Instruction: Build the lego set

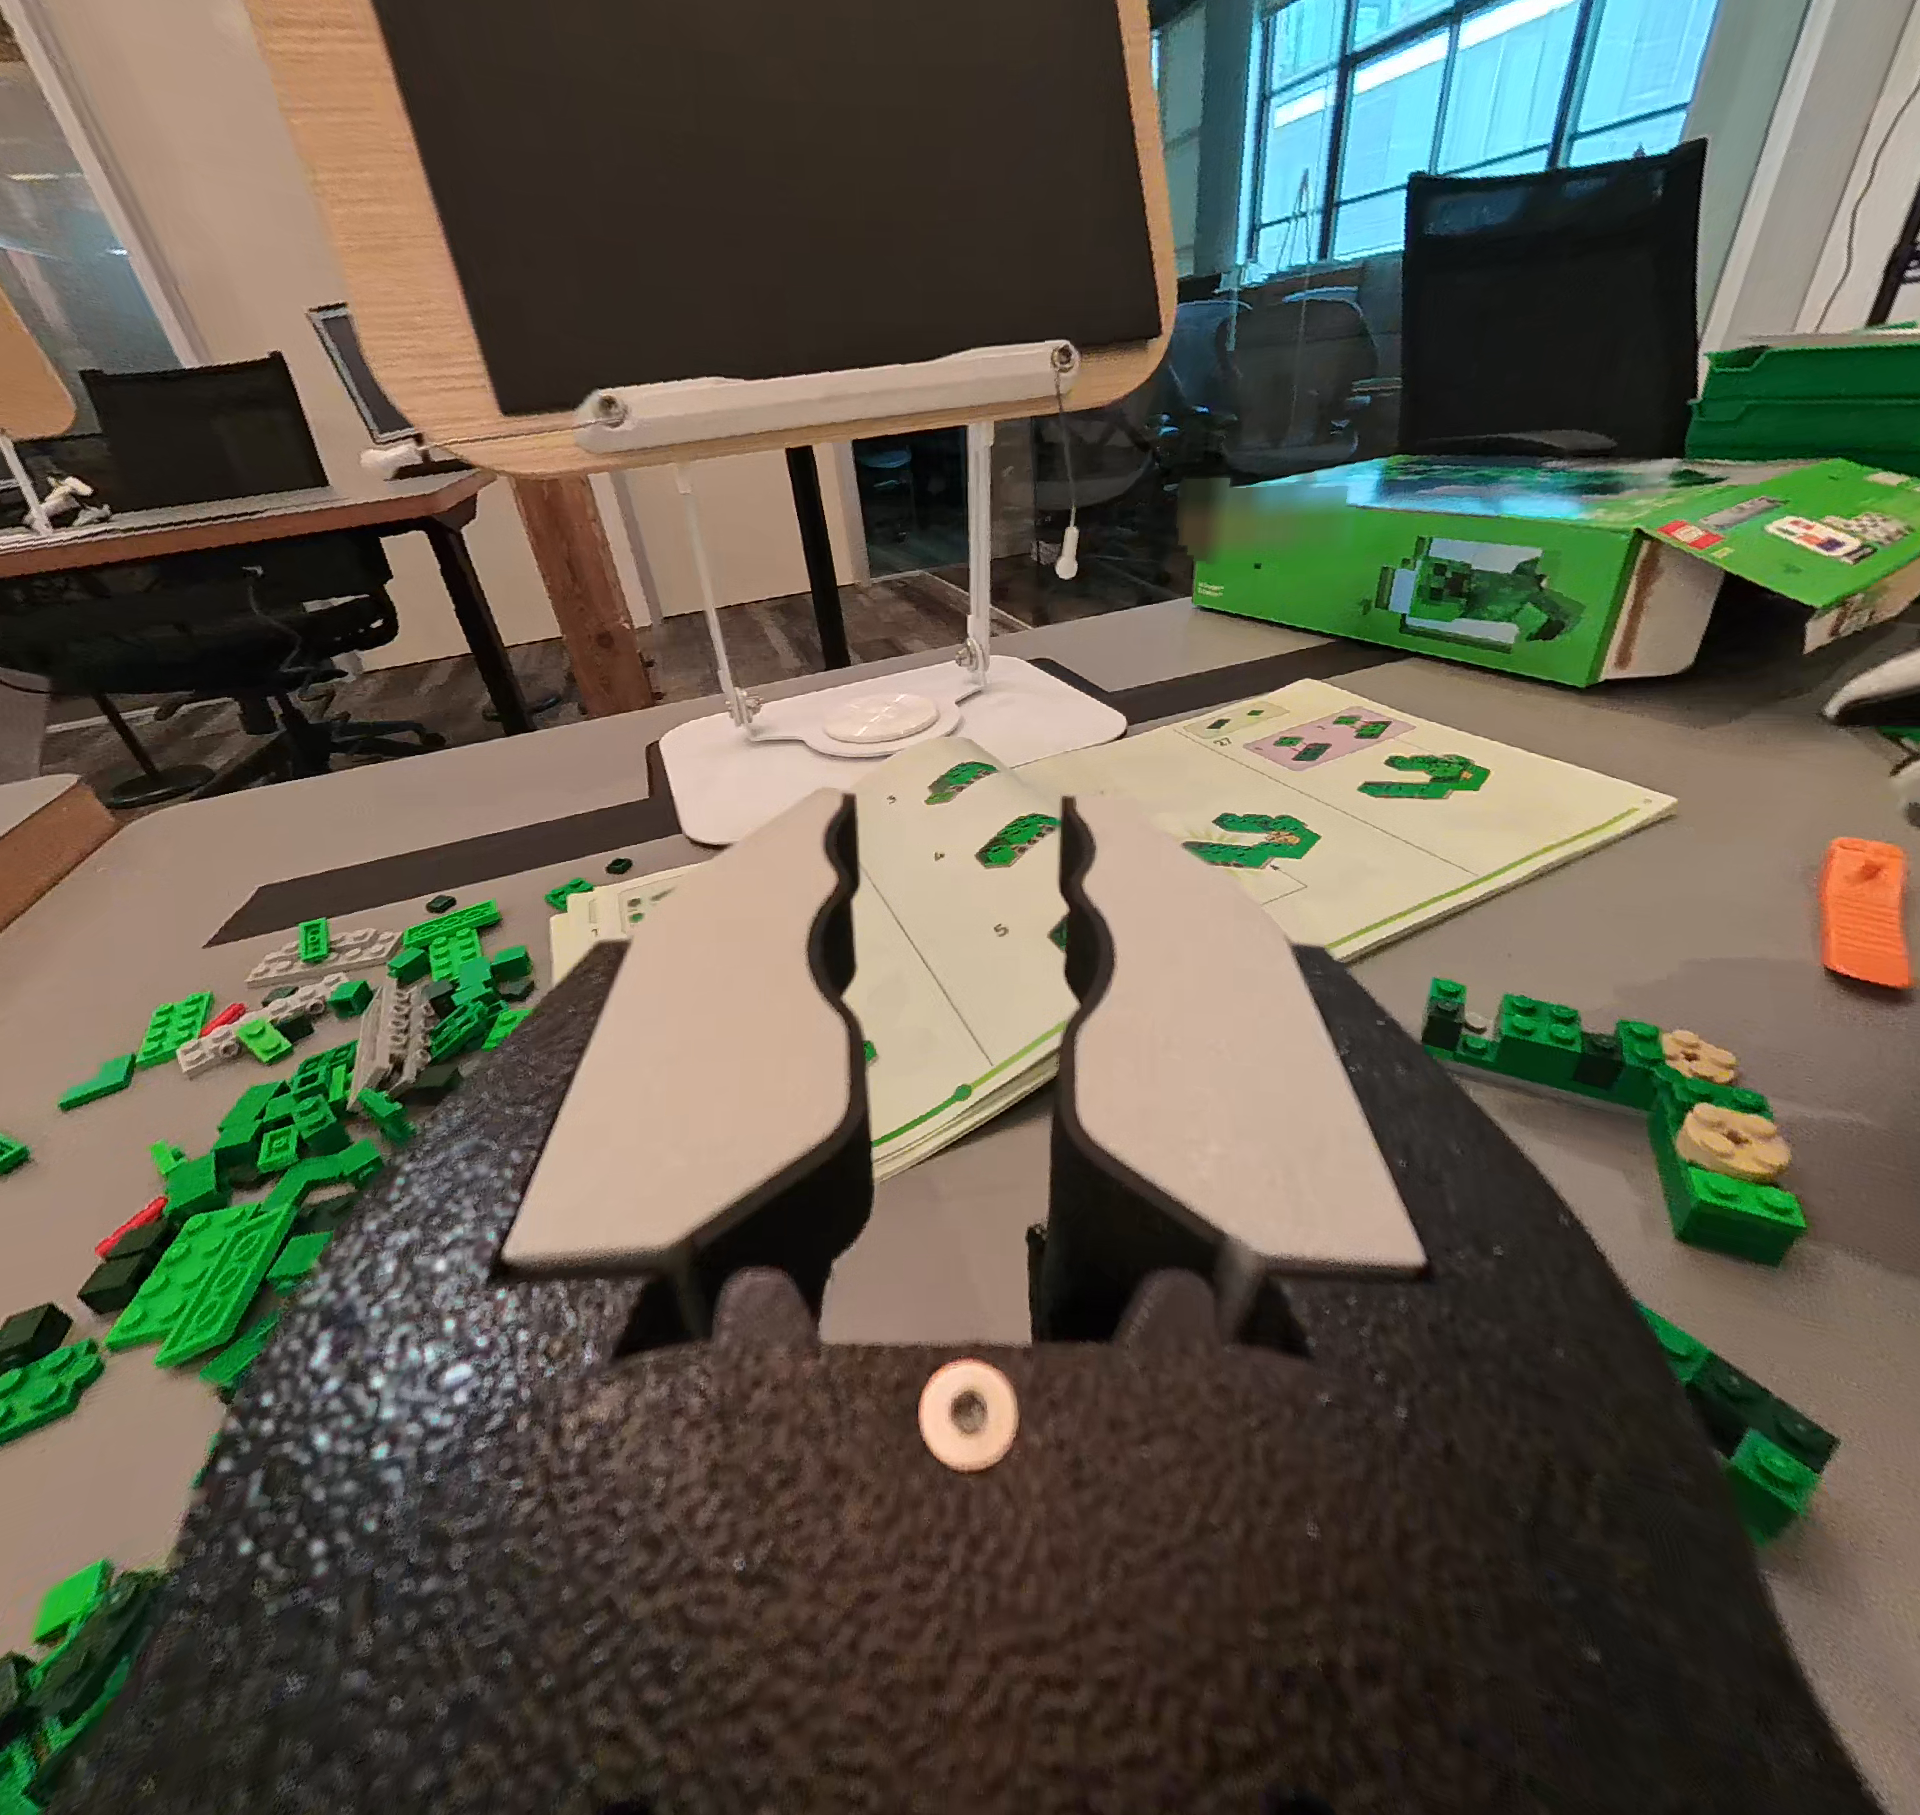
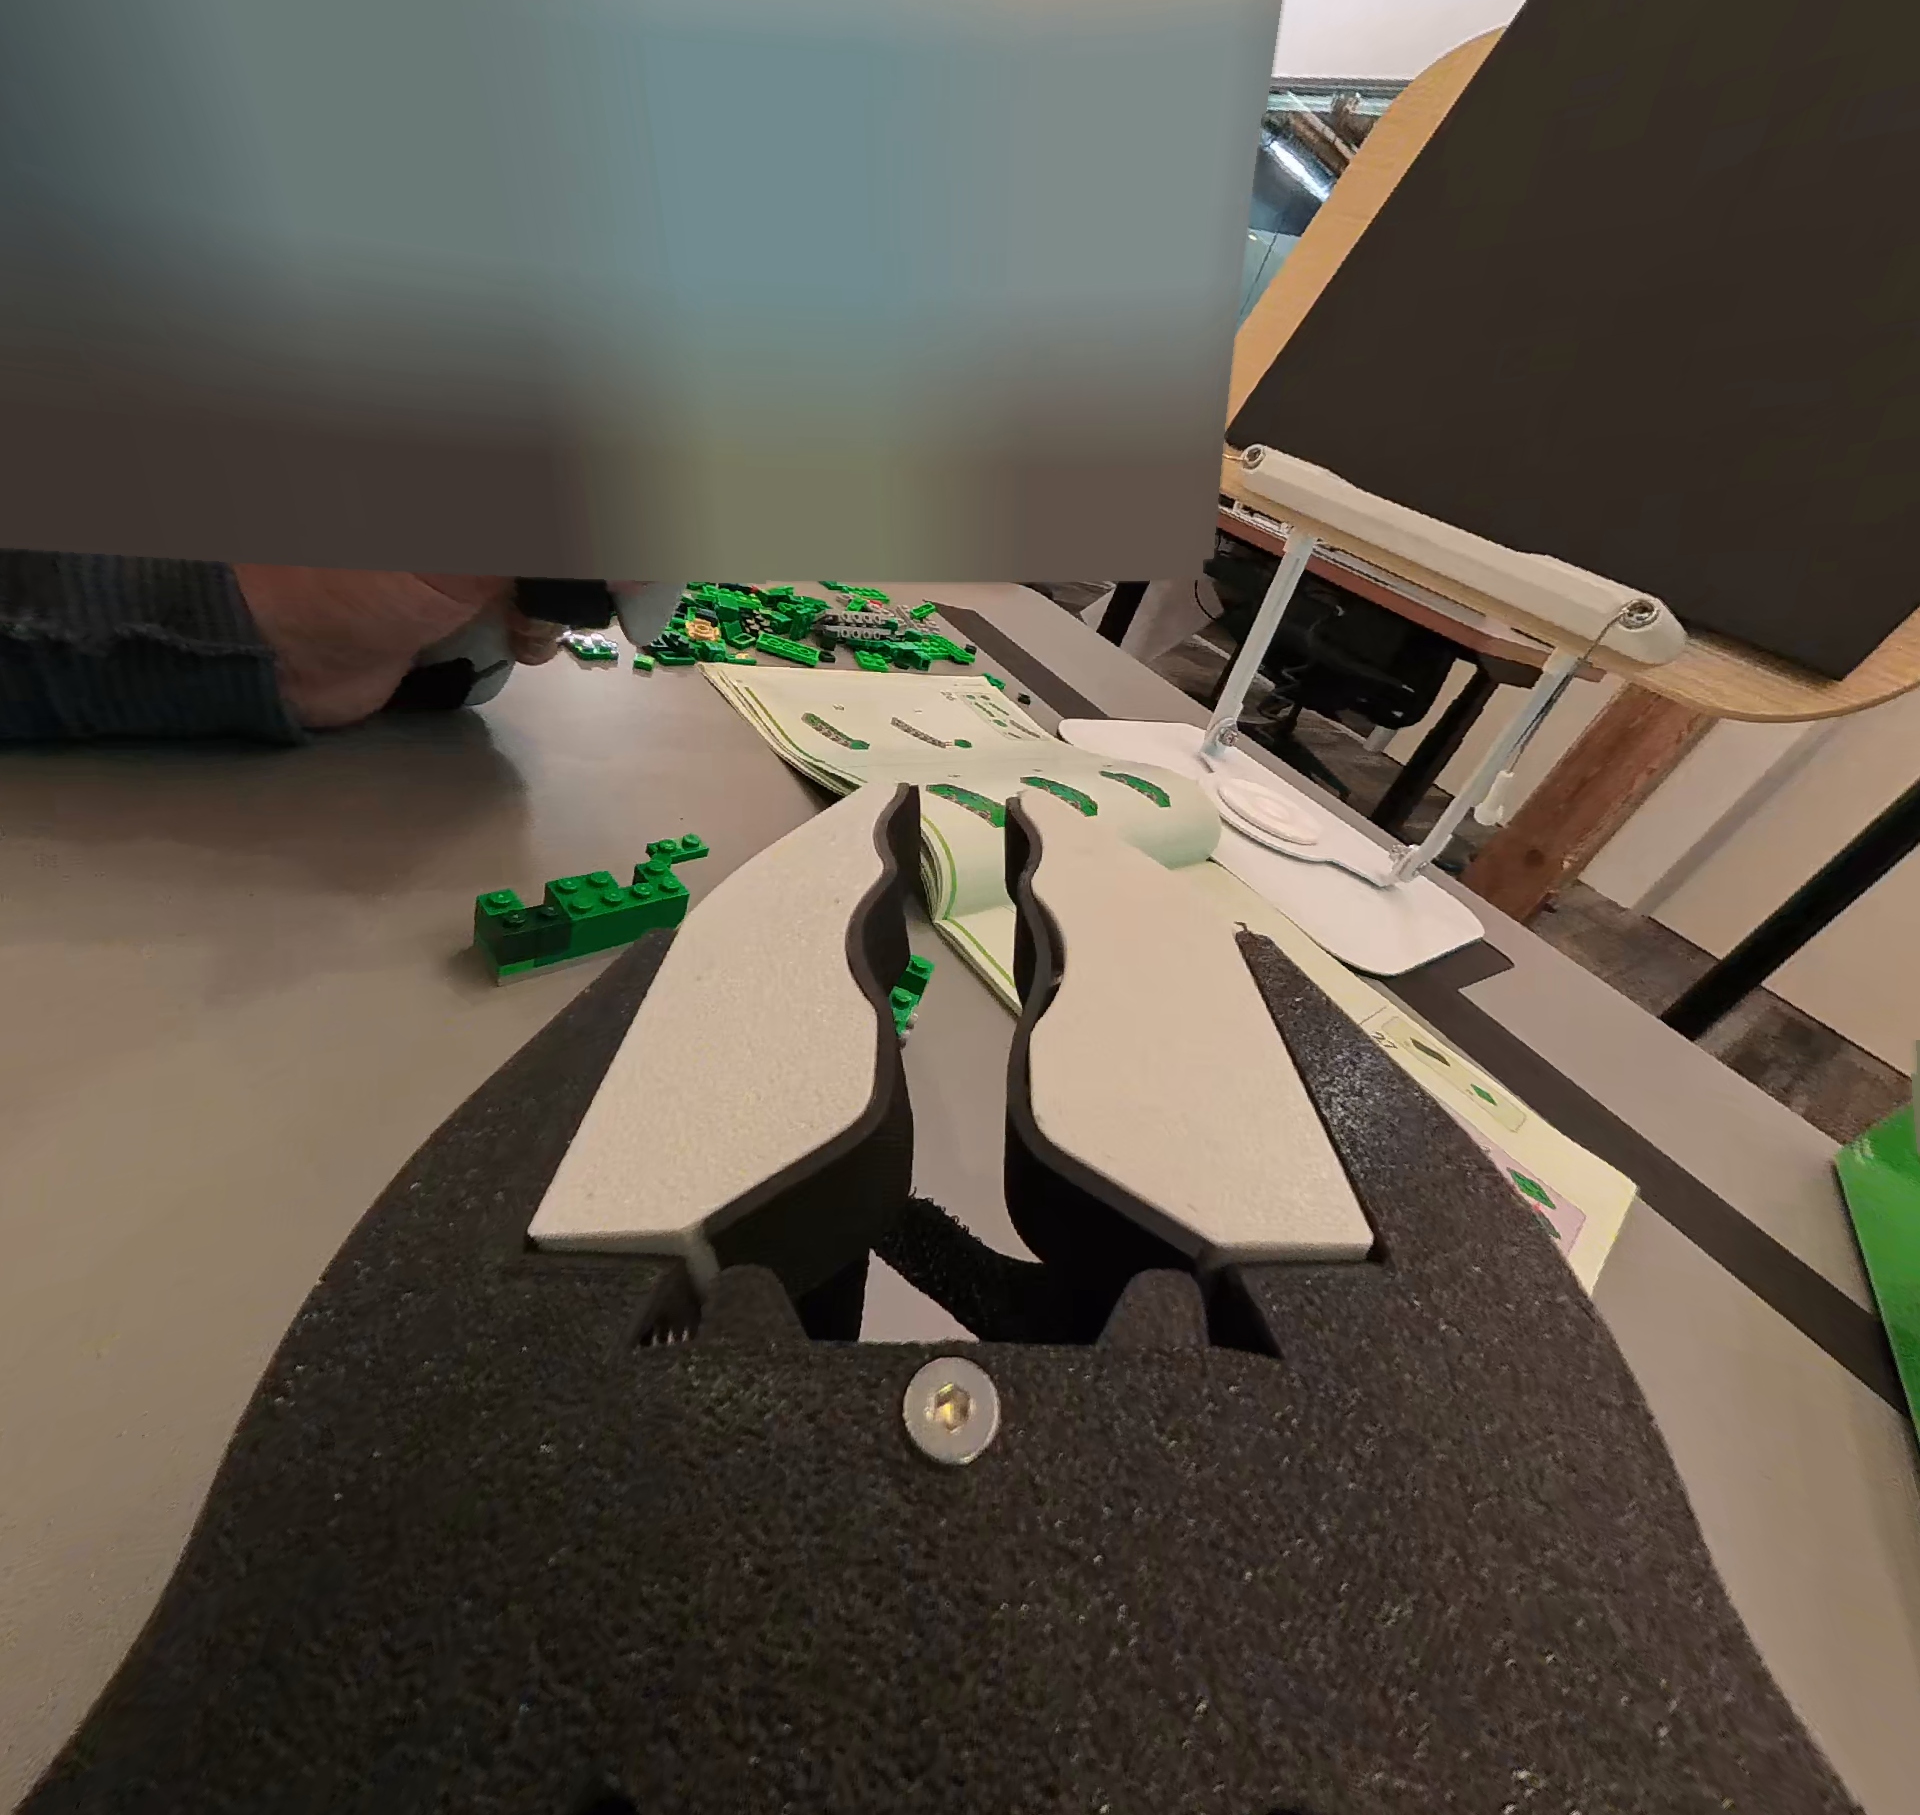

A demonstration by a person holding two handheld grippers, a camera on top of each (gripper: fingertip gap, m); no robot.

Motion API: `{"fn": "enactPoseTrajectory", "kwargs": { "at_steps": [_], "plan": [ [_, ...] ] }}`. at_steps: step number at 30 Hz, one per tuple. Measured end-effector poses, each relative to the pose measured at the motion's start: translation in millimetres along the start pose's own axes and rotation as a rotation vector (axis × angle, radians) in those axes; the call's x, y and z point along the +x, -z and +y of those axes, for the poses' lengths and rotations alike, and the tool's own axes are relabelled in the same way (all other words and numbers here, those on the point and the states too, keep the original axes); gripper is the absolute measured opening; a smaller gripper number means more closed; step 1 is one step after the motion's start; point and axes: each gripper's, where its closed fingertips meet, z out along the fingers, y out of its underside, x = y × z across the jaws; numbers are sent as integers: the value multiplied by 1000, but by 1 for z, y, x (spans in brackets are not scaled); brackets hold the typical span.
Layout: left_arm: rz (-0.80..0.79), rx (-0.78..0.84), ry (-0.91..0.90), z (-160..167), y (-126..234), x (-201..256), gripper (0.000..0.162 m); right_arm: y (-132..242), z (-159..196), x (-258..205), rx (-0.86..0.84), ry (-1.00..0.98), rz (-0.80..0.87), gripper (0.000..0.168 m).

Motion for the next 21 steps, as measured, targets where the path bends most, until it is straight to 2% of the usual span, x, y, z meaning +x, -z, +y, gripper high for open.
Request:
{"fn": "enactPoseTrajectory", "kwargs": {
  "at_steps": [5,21],
  "plan": [
    [21,-11,-46,1,-2,7,34,0,0,-2,-1,9,-7,14],
    [28,-7,-41,1,-2,8,32,-1,1,-4,-7,22,-18,14]
  ]
}}
